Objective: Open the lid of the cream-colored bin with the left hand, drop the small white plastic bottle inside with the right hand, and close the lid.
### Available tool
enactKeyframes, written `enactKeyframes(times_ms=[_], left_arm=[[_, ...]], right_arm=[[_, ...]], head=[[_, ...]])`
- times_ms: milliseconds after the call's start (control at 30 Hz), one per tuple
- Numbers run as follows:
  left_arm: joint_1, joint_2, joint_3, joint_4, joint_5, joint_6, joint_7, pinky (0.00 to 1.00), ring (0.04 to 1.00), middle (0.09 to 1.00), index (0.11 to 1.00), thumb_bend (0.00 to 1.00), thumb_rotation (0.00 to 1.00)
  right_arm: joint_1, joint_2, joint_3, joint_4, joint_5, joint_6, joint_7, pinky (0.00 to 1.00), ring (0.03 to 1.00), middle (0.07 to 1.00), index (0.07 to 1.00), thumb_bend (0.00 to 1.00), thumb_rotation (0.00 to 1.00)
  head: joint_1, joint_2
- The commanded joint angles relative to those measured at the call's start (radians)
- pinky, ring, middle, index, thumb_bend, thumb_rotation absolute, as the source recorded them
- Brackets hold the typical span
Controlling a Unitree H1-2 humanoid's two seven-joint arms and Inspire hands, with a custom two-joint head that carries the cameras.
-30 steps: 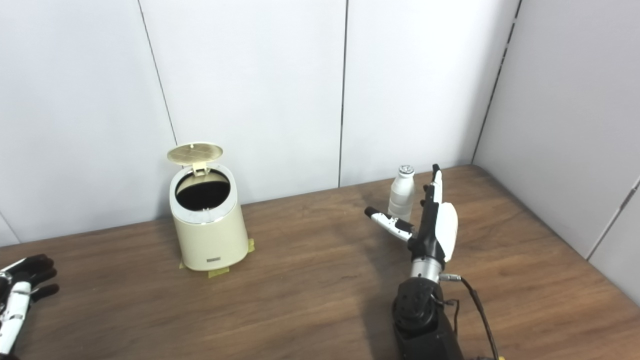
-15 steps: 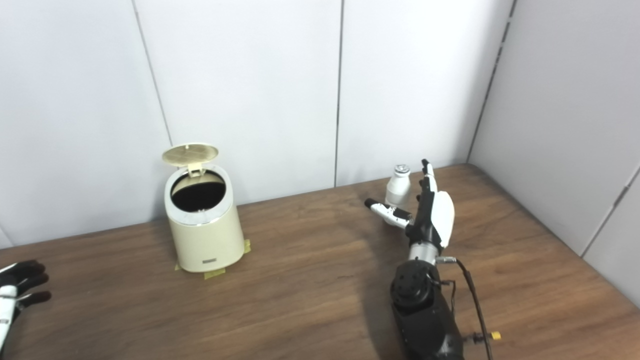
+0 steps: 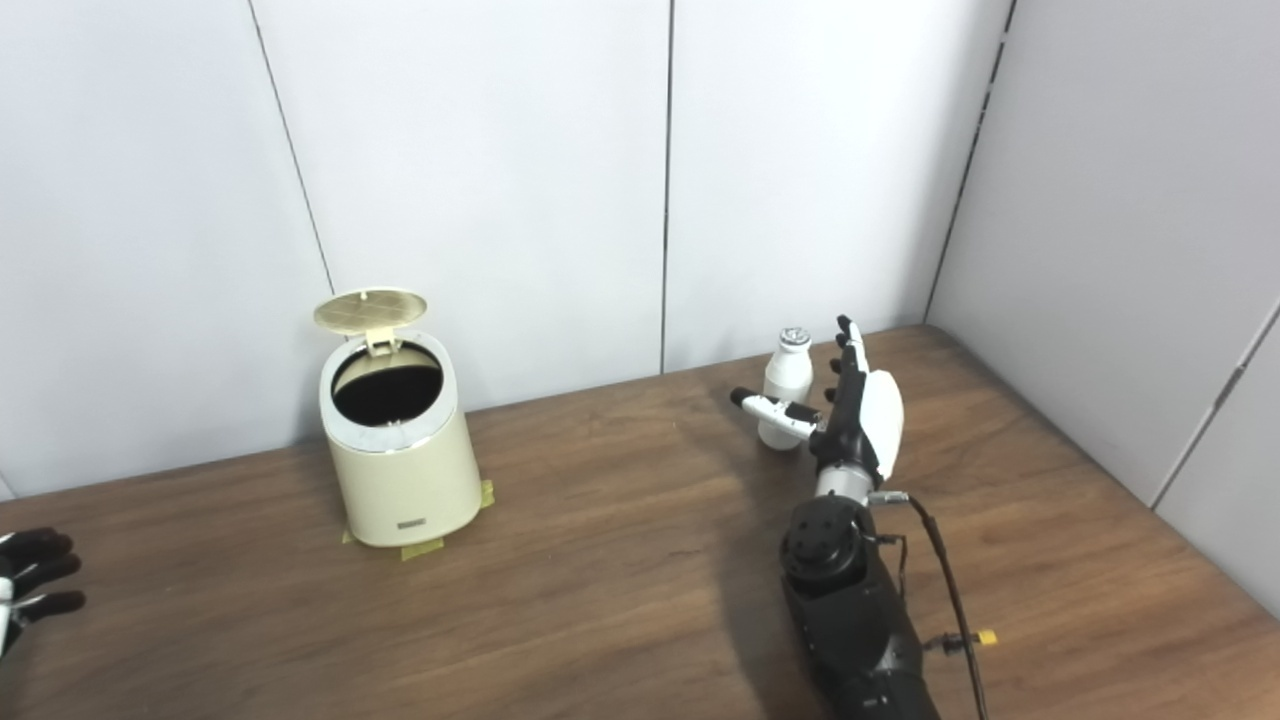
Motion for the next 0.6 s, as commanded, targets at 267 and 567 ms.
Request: enactKeyframes(times_ms=[267,567], left_arm=[[-0.037,0.019,0.008,-0.026,-0.016,-0.029,-0.008,0.58,0.683,0.677,0.645,0.20,0.58],[-0.037,0.017,0.010,-0.027,-0.009,-0.033,0.000,0.57,0.674,0.672,0.642,0.21,0.58]], right_arm=[[-0.057,-0.041,0.012,0.042,0.018,-0.032,0.007,0.68,0.776,0.817,0.836,0.83,0.26],[-0.050,-0.042,0.017,0.045,0.027,-0.022,0.009,0.66,0.757,0.795,0.825,0.85,0.29]], head=[[-0.002,0.001],[0.001,0.005]])
